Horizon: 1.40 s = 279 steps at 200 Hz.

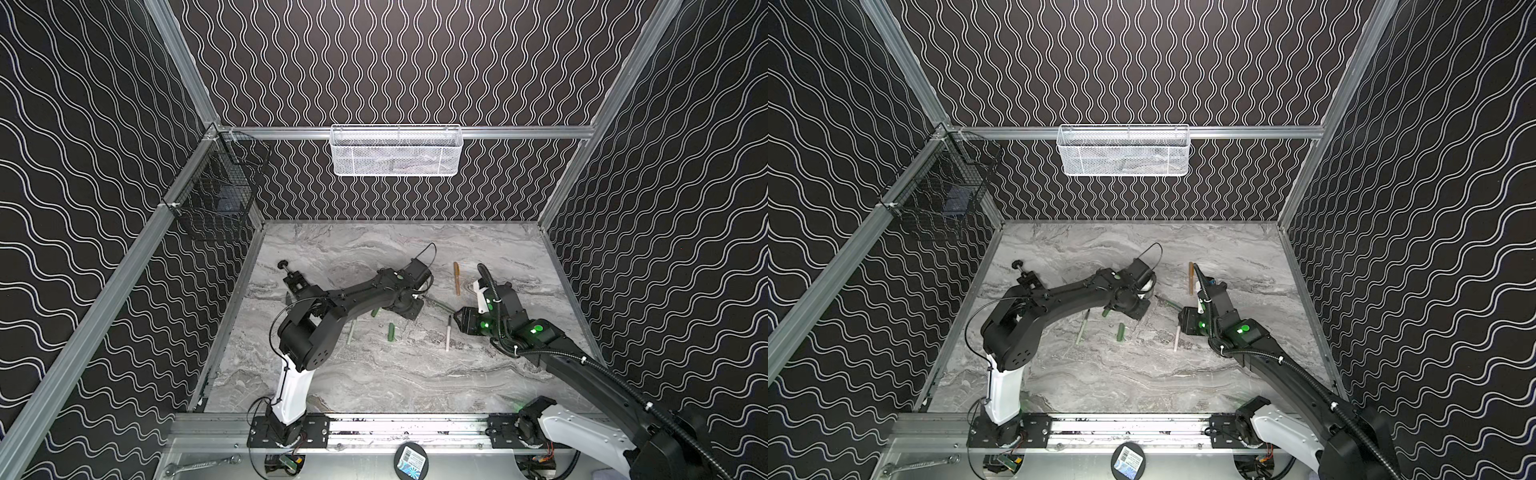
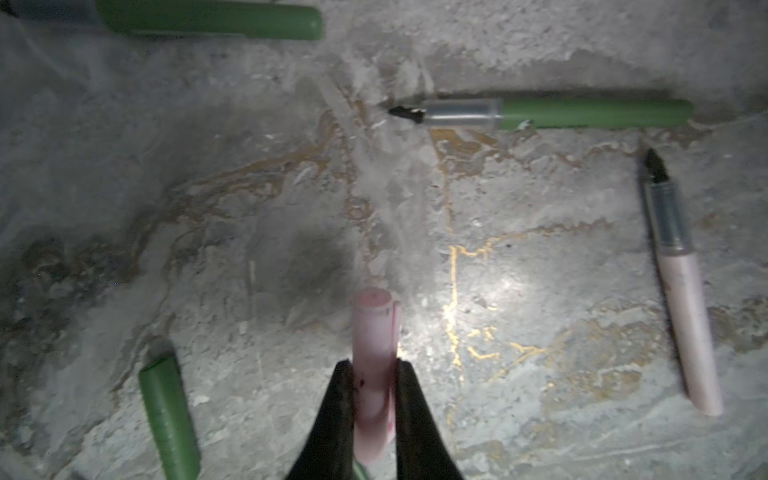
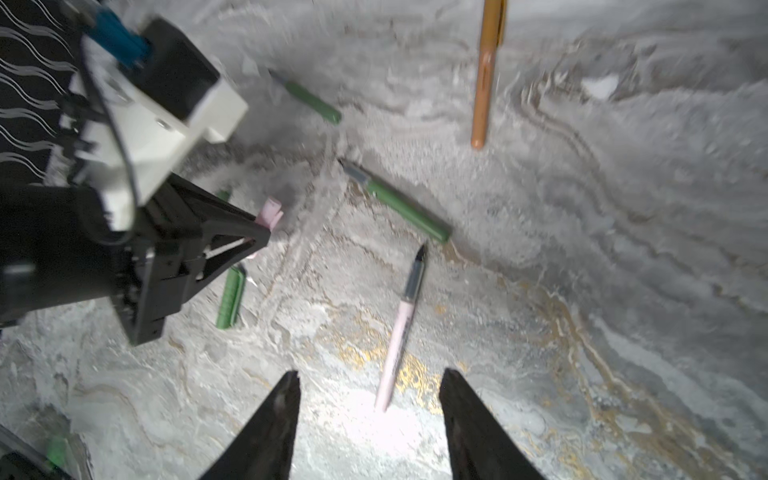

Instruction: Insert the pens into the pen caps

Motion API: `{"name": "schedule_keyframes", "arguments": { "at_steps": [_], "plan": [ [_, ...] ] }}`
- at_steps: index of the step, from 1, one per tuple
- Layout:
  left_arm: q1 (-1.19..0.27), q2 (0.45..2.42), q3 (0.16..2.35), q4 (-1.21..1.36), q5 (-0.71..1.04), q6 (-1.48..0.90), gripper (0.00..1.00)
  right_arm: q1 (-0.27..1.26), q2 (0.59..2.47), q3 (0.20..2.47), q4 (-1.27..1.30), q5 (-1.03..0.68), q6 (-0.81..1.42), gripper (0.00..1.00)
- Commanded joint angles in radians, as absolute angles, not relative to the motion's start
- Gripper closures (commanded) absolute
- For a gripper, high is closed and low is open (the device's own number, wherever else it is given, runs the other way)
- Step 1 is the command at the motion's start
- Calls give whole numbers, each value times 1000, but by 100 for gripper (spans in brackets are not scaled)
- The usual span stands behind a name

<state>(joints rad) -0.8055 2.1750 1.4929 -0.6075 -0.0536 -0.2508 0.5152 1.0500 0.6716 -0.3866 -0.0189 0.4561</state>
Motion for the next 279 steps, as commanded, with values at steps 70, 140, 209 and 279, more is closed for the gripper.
{"name": "schedule_keyframes", "arguments": {
  "at_steps": [70,140,209,279],
  "plan": [
    [-844,2208,1498,-576,-53,-264,76,519,1264,698,-369,-57,494,70],
    [-846,2090,1436,-561,-70,-265,54,518,1371,743,-351,-41,506,70],
    [-816,1593,1467,-573,-202,-232,34,540,1505,827,-430,44,537,71],
    [-807,1211,1018,82,-195,-238,13,559,1612,875,-449,28,553,70]
  ]
}}
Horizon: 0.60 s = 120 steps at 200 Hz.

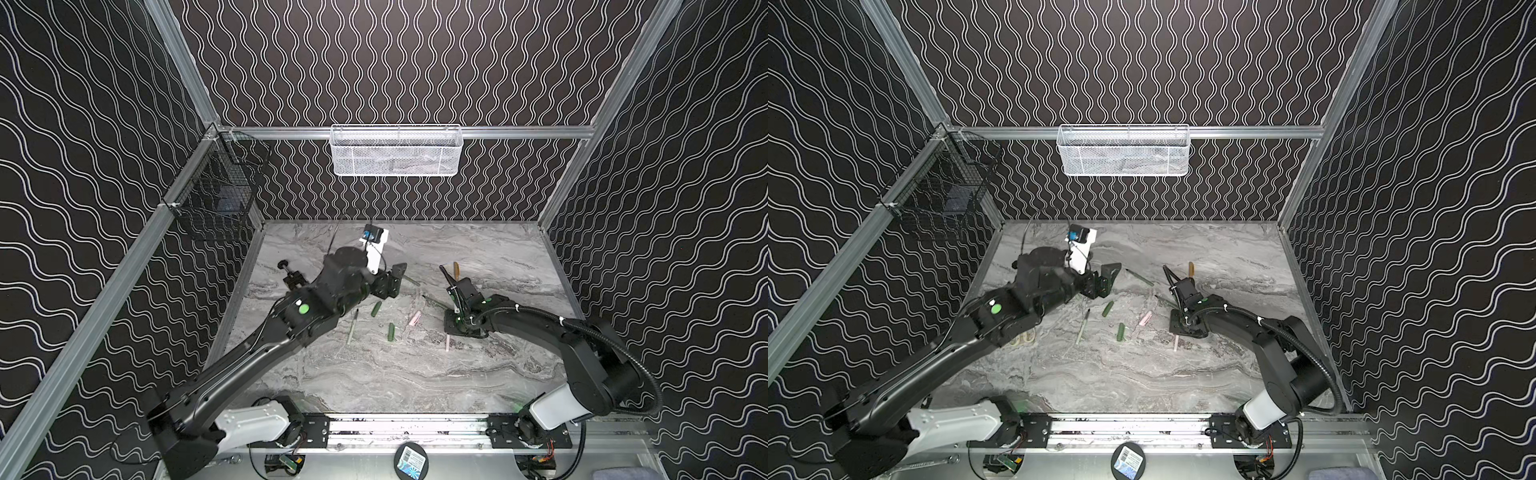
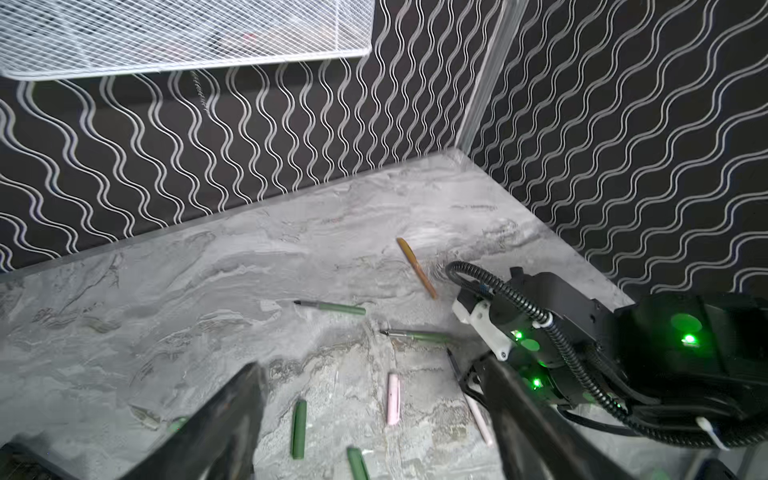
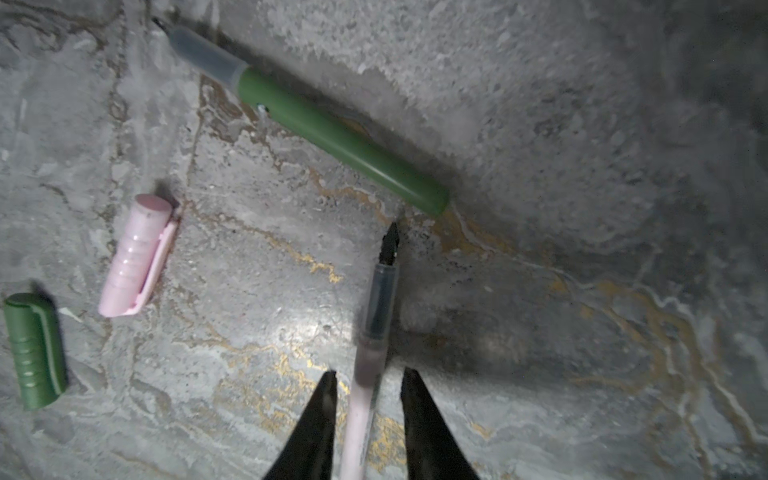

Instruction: Insert the pens into the pen caps

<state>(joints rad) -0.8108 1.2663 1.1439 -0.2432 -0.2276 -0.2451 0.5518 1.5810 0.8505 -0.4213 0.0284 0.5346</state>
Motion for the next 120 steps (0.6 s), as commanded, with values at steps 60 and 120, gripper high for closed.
{"name": "schedule_keyframes", "arguments": {
  "at_steps": [60,120],
  "plan": [
    [-808,1174,922,123,-182,-329,13,564,1673,940,-486,24,577,76],
    [-808,1123,921,89,-213,-331,13,574,1722,937,-521,43,582,81]
  ]
}}
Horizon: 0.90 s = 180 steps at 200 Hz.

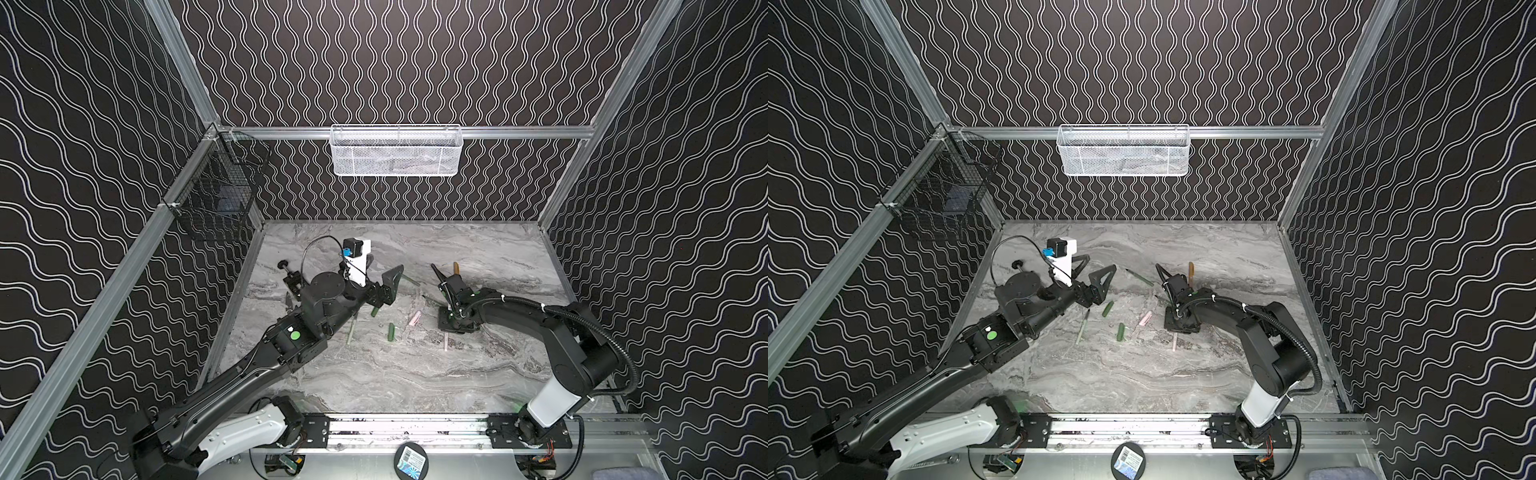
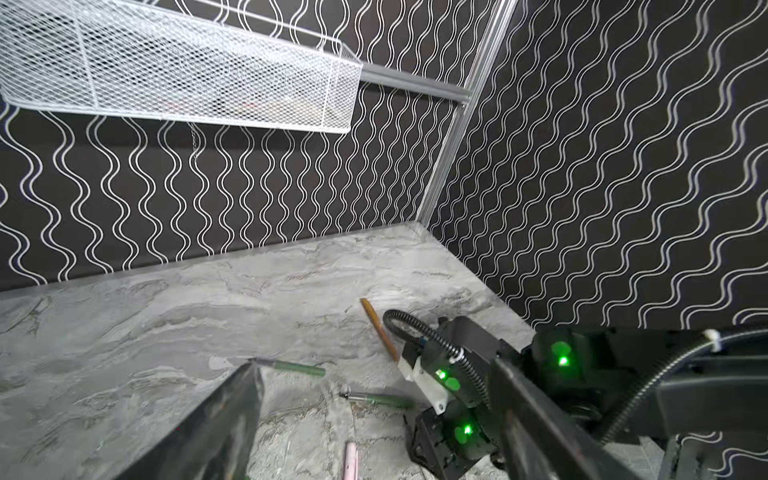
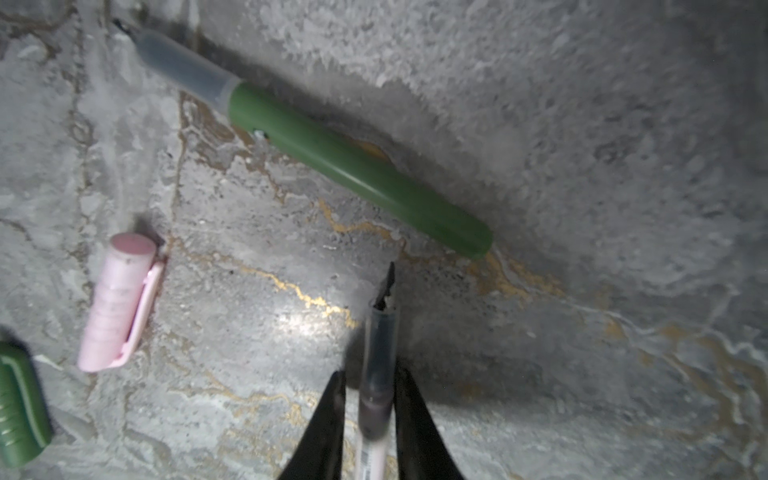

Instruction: Insert the pens into the pen caps

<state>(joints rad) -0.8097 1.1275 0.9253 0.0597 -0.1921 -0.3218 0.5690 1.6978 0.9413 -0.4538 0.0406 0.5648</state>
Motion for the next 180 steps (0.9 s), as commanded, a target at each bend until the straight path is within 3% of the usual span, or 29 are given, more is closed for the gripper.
{"name": "schedule_keyframes", "arguments": {
  "at_steps": [1,38,100,142,180],
  "plan": [
    [-807,1122,922,89,-213,-331,13,574,1722,936,-522,44,582,82],
    [-807,1129,929,74,-210,-309,12,576,1705,979,-515,46,586,96],
    [-807,1181,935,74,-153,-302,15,591,1435,956,-340,-73,581,98],
    [-780,1265,968,77,124,-310,18,599,1216,905,-139,14,511,100],
    [-684,1411,988,213,551,-449,28,598,1096,915,-41,93,443,100]
  ]
}}
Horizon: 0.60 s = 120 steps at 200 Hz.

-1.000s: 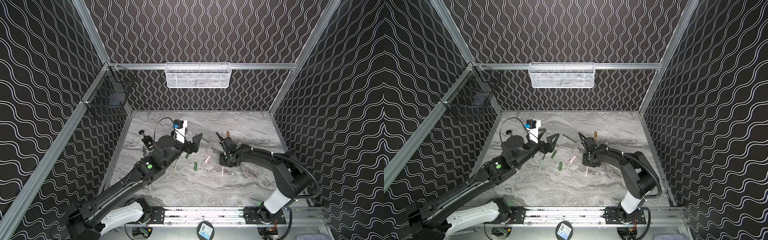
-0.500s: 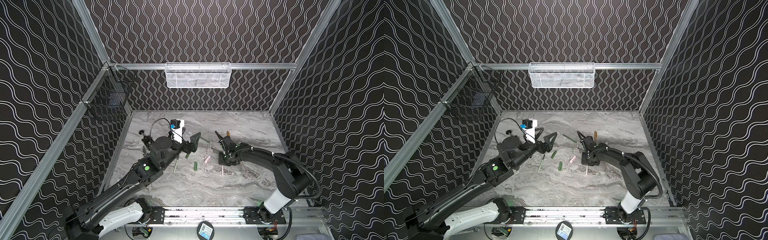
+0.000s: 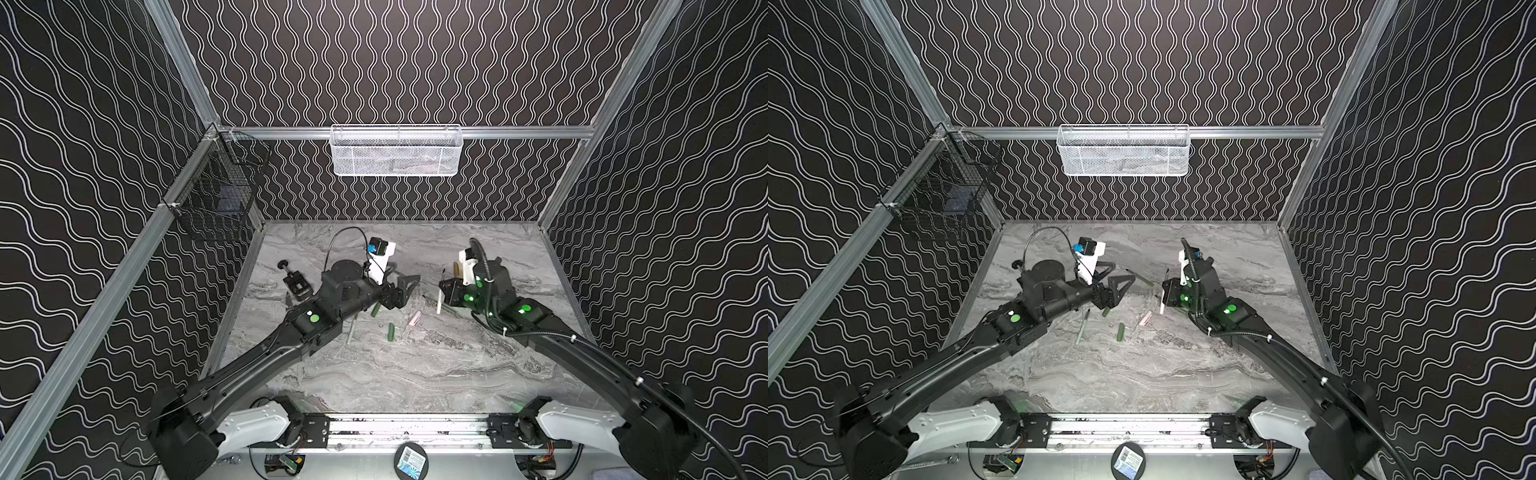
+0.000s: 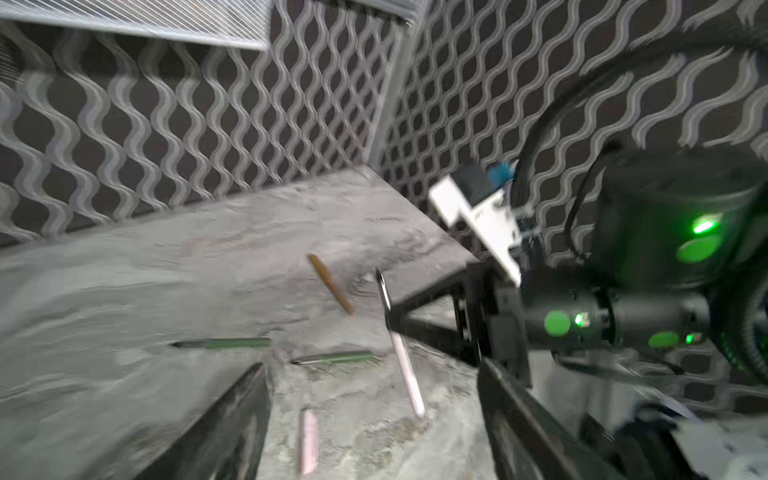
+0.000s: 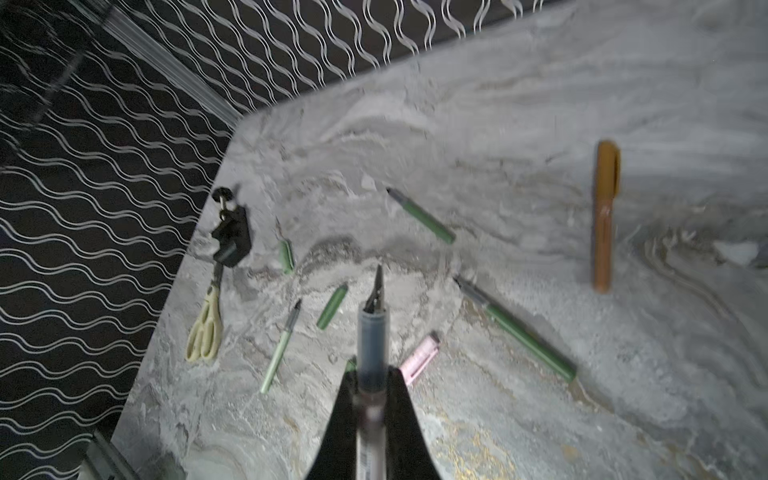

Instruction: Insert the pens into the pen caps

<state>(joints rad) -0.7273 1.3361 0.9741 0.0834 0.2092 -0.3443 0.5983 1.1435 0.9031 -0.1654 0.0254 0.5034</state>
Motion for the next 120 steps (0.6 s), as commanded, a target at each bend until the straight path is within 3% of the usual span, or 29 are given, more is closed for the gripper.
{"name": "schedule_keyframes", "arguments": {
  "at_steps": [1,24,45,120],
  "plan": [
    [-683,1414,989,214,559,-452,28,598,1094,916,-40,94,441,100],
    [-658,1506,1007,305,735,-521,38,599,1065,938,-22,86,420,100],
    [-657,1544,1007,357,791,-554,44,598,1048,946,-3,42,430,100],
    [-658,1568,1023,296,748,-503,48,644,1050,967,7,-23,467,100]
  ]
}}
